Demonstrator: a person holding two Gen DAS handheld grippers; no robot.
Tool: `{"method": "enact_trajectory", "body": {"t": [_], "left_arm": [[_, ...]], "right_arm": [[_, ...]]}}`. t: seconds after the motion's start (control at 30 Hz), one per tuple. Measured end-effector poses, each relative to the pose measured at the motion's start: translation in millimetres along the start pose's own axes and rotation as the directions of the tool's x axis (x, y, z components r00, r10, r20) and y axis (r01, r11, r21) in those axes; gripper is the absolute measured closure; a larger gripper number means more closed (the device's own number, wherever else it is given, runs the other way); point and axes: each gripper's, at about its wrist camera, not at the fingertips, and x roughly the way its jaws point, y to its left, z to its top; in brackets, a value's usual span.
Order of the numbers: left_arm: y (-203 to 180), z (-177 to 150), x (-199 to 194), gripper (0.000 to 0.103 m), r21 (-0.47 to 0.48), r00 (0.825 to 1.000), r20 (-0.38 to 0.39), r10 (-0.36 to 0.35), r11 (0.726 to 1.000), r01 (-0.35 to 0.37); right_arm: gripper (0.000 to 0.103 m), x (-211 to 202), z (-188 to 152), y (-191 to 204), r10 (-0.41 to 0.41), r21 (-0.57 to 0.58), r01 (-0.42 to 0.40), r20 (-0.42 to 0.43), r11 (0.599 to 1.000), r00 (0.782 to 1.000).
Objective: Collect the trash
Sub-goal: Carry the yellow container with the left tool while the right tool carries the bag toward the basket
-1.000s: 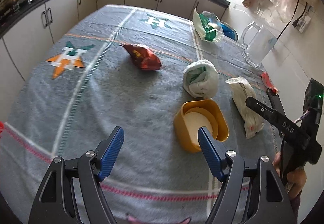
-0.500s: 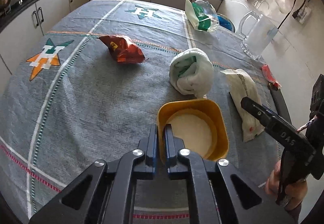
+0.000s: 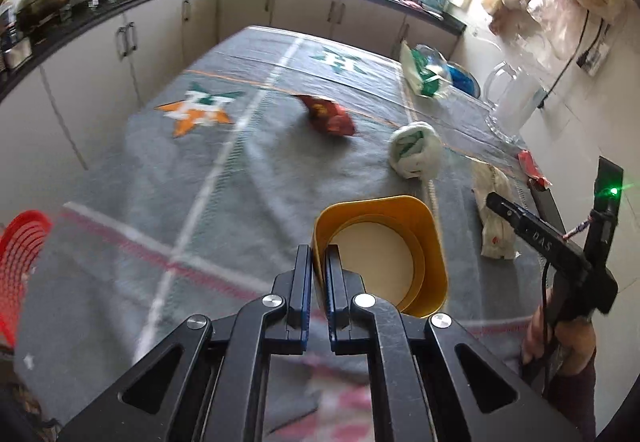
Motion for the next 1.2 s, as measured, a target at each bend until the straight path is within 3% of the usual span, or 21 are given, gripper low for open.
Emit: {"method": "enact_trajectory", "body": {"t": [0.33, 0.5, 0.63, 0.8, 1.2], "left_arm": [[90.9, -37.7, -70.5, 0.097, -0.165, 0.988, 0.085, 0.131, 0.979, -0.116], [126.3, -52.5, -91.7, 0.097, -0.211, 0.972, 0.111, 0.208, 0.96, -0.182], [142.0, -60.4, -94.2, 0.097, -0.228, 0.97, 0.112, 0.218, 0.955, -0.188], [149.9, -69.6, -95.4, 0.097, -0.231, 0.968, 0.115, 0.222, 0.954, -0.192], [175.6, -83.0, -113.3, 0.097, -0.257, 0.935, 0.149, 0.323, 0.925, -0.279]], "right_arm": [[0.065, -5.5, -5.5, -0.8, -0.028, 0.028, 0.028, 0.011, 0.999, 1.0], [0.065, -14.5, -11.2, 9.8, -0.064, 0.019, 0.064, 0.001, 0.998, 0.998], [0.065, -31.3, -24.7, 27.5, -0.06, 0.001, 0.06, -0.003, 0.998, 0.998], [0.065, -60.3, -38.5, 62.0, -0.006, -0.039, 0.007, 0.009, 0.999, 1.0], [0.065, -82.0, -65.8, 154.1, 0.16, -0.137, -0.161, -0.019, 0.977, 0.987]]}}
